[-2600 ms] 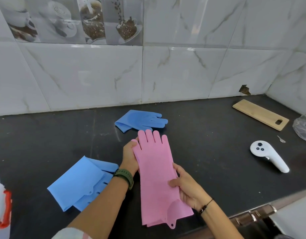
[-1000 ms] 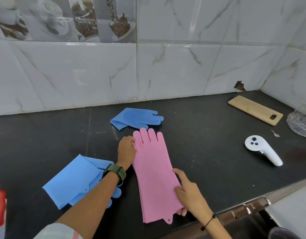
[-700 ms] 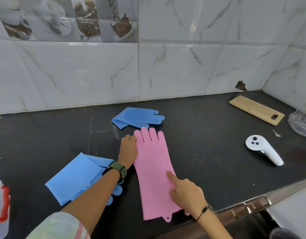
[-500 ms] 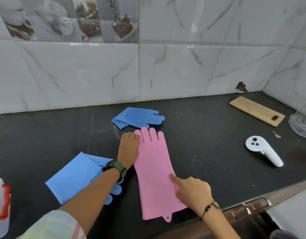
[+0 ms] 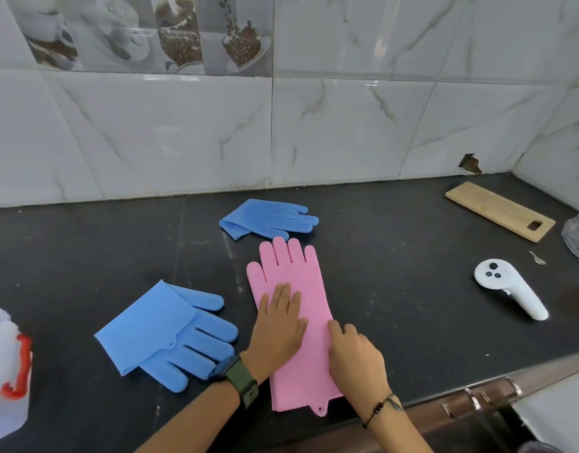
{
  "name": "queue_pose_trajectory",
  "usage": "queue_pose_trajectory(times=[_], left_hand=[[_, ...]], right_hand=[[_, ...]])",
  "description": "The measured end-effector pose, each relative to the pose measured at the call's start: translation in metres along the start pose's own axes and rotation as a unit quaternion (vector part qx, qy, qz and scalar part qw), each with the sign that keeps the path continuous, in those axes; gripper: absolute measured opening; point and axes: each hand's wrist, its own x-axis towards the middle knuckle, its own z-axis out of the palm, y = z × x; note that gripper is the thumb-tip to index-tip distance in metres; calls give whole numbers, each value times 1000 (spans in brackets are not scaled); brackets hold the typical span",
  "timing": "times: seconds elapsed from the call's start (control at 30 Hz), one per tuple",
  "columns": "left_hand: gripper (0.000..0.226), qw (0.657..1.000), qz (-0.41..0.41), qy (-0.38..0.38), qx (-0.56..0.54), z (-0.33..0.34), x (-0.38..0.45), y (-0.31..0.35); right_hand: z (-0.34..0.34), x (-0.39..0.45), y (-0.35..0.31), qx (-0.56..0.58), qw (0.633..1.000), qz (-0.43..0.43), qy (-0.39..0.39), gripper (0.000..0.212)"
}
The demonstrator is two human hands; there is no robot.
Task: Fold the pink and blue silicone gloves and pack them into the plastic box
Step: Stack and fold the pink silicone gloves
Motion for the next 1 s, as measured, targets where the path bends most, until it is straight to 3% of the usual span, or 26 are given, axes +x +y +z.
queue_pose_trajectory(times=[0.1,0.23,0.37,0.5,0.63,0.8,1.0], left_hand=[[54,999,30,-4,11,0,-18,-4],[38,990,132,39,-27,-16,-43,-16],[34,967,250,-31,-43,-37,-60,-36],[36,946,314,-82,-20,-46,-71,-42],[28,939,328,-99,1,-49,-70,-38],[28,946,299,-103,-67,-56,-67,-43],[24,945,309,-97,-40,-46,-79,-44]], right_hand=[[-1,-1,5,4,1000,-2,3,33],[2,-2,10,3,1000,2,17,30],[3,0,13,32,999,22,22,26],[5,3,15,45,999,27,14,29],[5,6,17,62,998,31,4,26],[6,6,21,67,997,25,-5,30],[9,5,18,10,1000,-4,-18,35]])
